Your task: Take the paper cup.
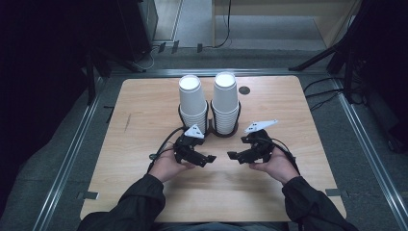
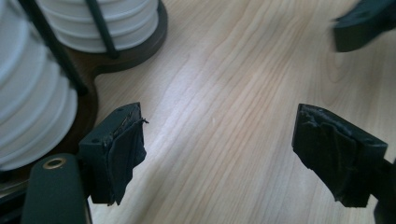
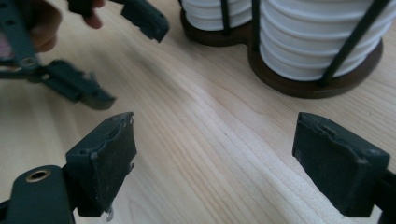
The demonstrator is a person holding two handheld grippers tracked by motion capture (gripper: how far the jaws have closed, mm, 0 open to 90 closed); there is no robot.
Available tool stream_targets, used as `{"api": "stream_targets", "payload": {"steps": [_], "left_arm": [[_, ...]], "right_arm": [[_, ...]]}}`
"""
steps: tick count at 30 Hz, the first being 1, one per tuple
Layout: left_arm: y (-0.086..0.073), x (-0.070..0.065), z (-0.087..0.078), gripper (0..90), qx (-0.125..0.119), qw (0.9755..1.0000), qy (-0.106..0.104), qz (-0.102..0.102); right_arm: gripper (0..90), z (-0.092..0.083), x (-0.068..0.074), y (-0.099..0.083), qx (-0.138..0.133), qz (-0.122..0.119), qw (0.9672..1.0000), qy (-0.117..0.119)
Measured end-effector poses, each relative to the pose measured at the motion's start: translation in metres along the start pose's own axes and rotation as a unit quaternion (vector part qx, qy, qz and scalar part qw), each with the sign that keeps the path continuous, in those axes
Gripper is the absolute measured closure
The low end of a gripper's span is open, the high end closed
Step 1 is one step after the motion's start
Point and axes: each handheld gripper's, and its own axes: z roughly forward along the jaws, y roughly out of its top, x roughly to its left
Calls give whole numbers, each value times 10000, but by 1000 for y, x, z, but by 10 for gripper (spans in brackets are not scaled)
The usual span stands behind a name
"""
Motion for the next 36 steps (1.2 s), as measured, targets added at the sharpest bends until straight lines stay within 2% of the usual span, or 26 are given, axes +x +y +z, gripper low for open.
{"api": "stream_targets", "payload": {"steps": [2,5,7,8,10,13,17,19,22,25,29,31,36], "left_arm": [[2,1,-2,309,-6,9999,-159,3],[4,2,-4,310,-32,9998,-193,-12],[5,3,-7,318,-63,9997,-206,-68],[5,4,-9,338,-52,9997,-220,-117],[4,6,-11,445,-25,9999,-93,-134],[4,11,-12,464,-77,9997,-106,-212],[5,13,-12,470,-63,9998,-57,-183],[5,12,-13,464,-54,9999,-45,-143],[6,12,-14,454,-59,9999,2,-83],[7,14,-15,440,-73,9999,66,-95],[8,18,-17,449,-112,9998,46,-132],[10,18,-17,451,-110,9999,85,-80],[14,17,-18,477,-172,9998,114,-39]], "right_arm": [[156,-2,-2,2,-30,-142,9999,37],[214,-6,-5,4,-73,-233,9997,-32],[305,-9,-8,6,-95,-211,9997,70],[360,-12,-9,7,-53,-212,9997,129],[419,-16,-8,8,-34,-311,9994,129],[476,-18,-6,7,-92,-443,9990,32],[495,-17,-6,3,-102,-390,9991,96],[486,-16,-7,3,1,-246,9996,159],[453,-17,-7,4,98,-344,9992,172],[448,-17,-7,5,85,-327,9994,83],[429,-17,-7,4,91,-224,9996,133],[418,-17,-8,3,103,-219,9996,135],[427,-21,-5,1,58,-315,9994,100]]}}
